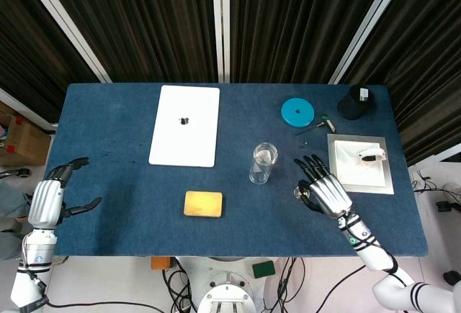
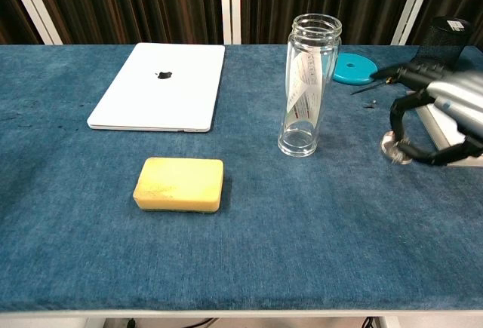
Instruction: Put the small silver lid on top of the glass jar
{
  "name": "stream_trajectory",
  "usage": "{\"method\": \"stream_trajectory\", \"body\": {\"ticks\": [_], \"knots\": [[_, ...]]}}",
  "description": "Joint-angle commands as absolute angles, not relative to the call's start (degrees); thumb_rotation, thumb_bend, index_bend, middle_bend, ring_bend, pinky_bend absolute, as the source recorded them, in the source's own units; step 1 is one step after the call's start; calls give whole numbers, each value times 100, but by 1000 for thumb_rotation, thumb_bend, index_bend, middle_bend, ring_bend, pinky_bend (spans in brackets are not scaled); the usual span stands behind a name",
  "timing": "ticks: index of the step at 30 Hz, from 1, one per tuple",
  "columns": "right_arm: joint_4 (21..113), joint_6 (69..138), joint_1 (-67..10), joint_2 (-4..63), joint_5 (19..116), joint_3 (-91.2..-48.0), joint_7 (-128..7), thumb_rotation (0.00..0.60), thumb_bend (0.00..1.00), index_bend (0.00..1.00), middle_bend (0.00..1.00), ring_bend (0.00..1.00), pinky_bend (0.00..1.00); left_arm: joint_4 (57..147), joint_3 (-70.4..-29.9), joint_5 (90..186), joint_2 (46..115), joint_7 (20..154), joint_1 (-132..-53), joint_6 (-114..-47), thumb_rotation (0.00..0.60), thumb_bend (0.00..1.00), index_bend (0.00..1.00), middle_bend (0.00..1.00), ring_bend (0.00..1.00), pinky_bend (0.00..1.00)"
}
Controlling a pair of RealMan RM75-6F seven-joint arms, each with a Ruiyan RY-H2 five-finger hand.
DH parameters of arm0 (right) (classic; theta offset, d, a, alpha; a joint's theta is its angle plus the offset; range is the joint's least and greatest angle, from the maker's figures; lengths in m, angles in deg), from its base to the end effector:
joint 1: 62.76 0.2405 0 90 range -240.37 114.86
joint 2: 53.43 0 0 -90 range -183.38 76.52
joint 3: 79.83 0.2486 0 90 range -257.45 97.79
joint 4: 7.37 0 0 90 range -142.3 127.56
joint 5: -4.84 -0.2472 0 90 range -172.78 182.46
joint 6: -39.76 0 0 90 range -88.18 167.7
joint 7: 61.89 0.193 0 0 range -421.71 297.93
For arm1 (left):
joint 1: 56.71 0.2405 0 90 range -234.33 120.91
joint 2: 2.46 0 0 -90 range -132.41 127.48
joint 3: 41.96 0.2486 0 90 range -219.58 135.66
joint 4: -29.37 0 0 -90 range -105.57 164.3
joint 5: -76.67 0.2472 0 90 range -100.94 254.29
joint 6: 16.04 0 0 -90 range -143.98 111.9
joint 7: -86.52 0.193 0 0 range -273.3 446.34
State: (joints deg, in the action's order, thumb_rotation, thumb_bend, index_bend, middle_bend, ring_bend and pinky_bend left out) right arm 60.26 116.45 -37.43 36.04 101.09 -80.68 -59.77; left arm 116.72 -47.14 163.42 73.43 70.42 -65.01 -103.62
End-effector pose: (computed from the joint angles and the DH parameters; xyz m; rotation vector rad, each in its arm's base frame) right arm -0.2322 -0.3119 -0.0365 1.8656 -0.7304 1.1170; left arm -0.2864 0.2588 0.0776 -1.2359 -1.1107 -1.3095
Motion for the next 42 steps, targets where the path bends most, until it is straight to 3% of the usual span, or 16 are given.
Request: {"method": "stream_trajectory", "body": {"ticks": [1,7,18,29,42], "knots": [[6283,11877,-3709,3359,10171,-7887,-6034,600,436,630,55,0,0,11667,-4711,16342,7346,7032,-6498,-10362,600,32,218,282,273,256],[6979,12072,-3472,2779,10220,-7437,-6296,600,436,640,55,0,0,11637,-4702,16333,7358,6999,-6489,-10351,600,32,218,282,274,256],[8147,11364,-2724,1845,9930,-6655,-6734,600,437,664,61,0,0,11495,-4704,16249,7420,6860,-6483,-10270,600,33,218,282,273,256],[8296,10585,-2236,1820,9772,-6674,-7055,600,436,665,60,0,0,11451,-4710,16209,7419,6833,-6488,-10214,600,32,218,282,274,256],[8273,10164,-1857,1940,9673,-6705,-7202,600,436,668,61,0,0,11414,-4715,16180,7423,6794,-6489,-10171,600,32,218,278,274,256]]}}
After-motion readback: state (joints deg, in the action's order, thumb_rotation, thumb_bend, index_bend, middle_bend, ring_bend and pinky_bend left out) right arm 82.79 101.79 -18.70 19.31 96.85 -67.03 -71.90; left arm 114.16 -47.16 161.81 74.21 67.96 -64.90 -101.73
